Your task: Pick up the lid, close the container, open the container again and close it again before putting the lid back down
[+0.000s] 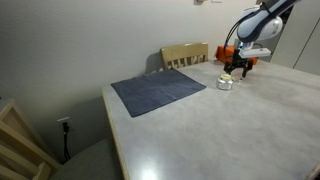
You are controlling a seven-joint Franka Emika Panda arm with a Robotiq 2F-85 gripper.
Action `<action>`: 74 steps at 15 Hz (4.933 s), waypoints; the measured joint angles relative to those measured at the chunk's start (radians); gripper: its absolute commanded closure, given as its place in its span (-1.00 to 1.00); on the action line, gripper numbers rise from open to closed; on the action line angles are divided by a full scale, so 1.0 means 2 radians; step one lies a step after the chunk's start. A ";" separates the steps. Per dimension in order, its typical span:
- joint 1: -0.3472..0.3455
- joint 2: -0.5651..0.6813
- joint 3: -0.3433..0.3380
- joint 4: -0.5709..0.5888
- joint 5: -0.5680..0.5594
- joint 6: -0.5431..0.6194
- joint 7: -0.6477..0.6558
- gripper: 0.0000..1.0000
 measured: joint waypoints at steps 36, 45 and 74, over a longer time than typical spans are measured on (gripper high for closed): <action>-0.005 0.012 0.012 0.076 0.007 -0.080 -0.027 0.13; 0.044 -0.065 0.023 0.012 -0.010 -0.086 -0.025 0.13; 0.073 -0.066 0.026 -0.013 -0.055 -0.092 -0.044 0.13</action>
